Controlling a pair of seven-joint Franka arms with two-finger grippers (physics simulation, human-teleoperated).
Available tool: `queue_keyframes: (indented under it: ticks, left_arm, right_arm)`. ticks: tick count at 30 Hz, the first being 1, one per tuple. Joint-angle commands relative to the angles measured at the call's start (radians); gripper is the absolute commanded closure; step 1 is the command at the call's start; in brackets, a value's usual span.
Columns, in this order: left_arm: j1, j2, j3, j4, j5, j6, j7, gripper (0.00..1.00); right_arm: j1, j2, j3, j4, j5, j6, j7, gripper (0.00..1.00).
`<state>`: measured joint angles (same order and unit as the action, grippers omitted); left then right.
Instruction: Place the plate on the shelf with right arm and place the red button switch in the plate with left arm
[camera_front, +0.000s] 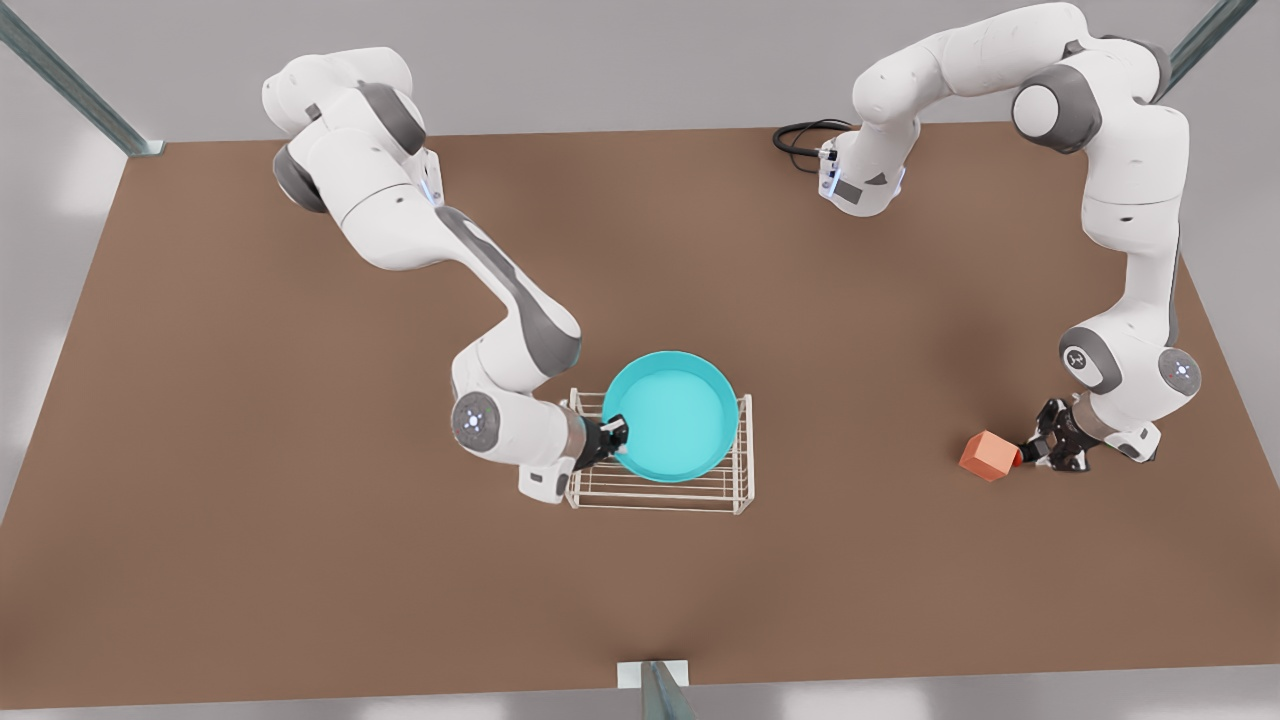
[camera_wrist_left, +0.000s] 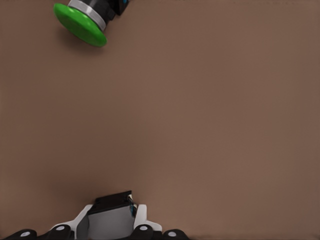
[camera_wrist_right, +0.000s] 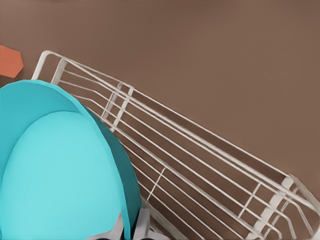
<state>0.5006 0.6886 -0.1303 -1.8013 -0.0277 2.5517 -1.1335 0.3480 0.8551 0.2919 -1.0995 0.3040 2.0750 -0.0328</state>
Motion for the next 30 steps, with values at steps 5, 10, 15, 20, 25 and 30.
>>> queue_keyframes:
  ticks: [5,10,15,20,25,30]
  left_arm:
    - [-0.020,0.011,0.001,0.007,0.022,0.004,-0.101,0.45]
    - [-0.025,0.016,0.001,0.008,0.041,0.013,-0.150,0.44]
    - [-0.025,0.014,0.001,0.017,0.051,0.010,-0.150,0.55]
    - [-0.037,-0.021,0.001,0.091,0.058,-0.096,-0.167,0.56]
    - [-0.117,-0.103,-0.015,0.129,0.054,-0.191,-0.222,0.55]
    - [-0.270,-0.168,-0.037,0.234,0.055,-0.361,-0.350,0.55]
  right_arm:
    - [-0.004,-0.024,0.001,-0.062,-0.012,0.040,0.208,0.80]
    - [-0.007,-0.039,0.000,-0.068,-0.003,0.039,0.209,0.00]
    - [-0.081,-0.292,-0.120,-0.057,-0.017,-0.101,0.050,0.00]
    - [-0.319,-0.380,-0.329,-0.059,-0.206,-0.526,-0.308,0.00]
    - [-0.270,-0.760,-0.310,-0.701,-0.330,-0.188,-0.066,0.00]
    - [-0.276,-0.752,-0.381,-0.628,-0.376,-0.210,-0.050,0.00]
